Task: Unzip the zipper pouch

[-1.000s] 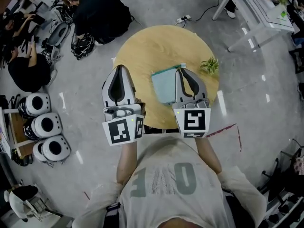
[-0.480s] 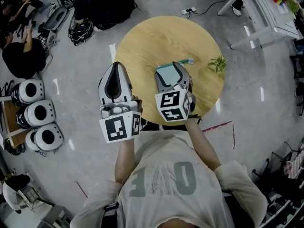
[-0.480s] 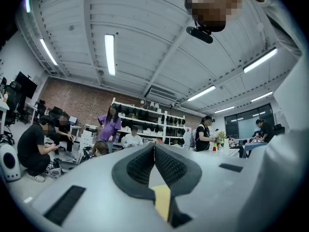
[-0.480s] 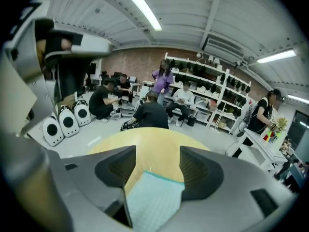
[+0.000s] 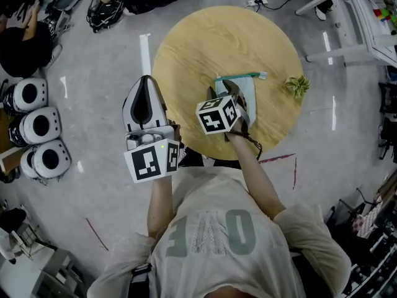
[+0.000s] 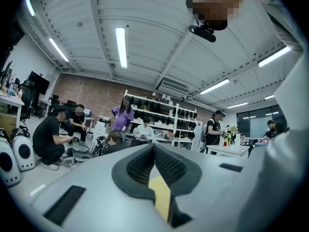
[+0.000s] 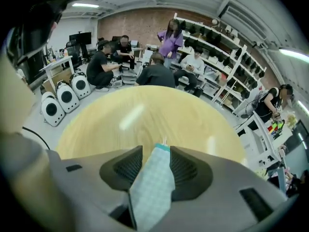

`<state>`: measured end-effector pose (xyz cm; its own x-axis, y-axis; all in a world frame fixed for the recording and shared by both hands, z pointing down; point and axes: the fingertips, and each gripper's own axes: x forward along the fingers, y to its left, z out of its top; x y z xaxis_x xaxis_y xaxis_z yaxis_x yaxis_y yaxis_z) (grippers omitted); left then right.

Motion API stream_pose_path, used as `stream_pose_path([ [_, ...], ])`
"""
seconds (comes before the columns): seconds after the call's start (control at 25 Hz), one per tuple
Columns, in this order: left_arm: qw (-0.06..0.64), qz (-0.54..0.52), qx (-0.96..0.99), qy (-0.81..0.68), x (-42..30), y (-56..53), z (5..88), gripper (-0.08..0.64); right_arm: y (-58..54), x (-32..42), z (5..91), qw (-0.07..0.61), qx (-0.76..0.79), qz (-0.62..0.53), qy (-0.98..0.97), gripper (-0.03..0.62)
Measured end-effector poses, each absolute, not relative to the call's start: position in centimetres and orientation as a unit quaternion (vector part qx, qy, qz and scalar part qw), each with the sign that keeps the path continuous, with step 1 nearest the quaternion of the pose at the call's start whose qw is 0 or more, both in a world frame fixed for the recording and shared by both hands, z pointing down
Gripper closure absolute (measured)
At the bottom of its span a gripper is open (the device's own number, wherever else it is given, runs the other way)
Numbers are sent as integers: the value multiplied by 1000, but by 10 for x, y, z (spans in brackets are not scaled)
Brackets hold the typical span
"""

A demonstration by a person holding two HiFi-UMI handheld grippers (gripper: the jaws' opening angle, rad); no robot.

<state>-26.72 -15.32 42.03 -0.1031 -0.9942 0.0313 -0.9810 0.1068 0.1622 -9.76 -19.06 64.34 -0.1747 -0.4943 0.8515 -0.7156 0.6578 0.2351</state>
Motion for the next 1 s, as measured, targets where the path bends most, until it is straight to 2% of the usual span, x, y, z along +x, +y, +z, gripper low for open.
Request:
stream_pose_path([
  [0.32,79,-55,657,-748,-281,-155,431,532,-192,-95,668,536,401,139,-730,439],
  [0.4,81,-57,656,-748,-283,-154,432,532,-193,-94,667,538,411,133,-723,521],
  [0.56,78,-63,661,-743,-283,-158,430,532,-199,-90,660,532,426,126,-721,544],
  [0.76,69,-70,670,-736,-277,-162,418,532,-214,-87,627,500,449,119,-731,554],
  [1.0,44,-83,689,-719,-257,-170,388,532,-240,-76,560,413,493,108,-759,557],
])
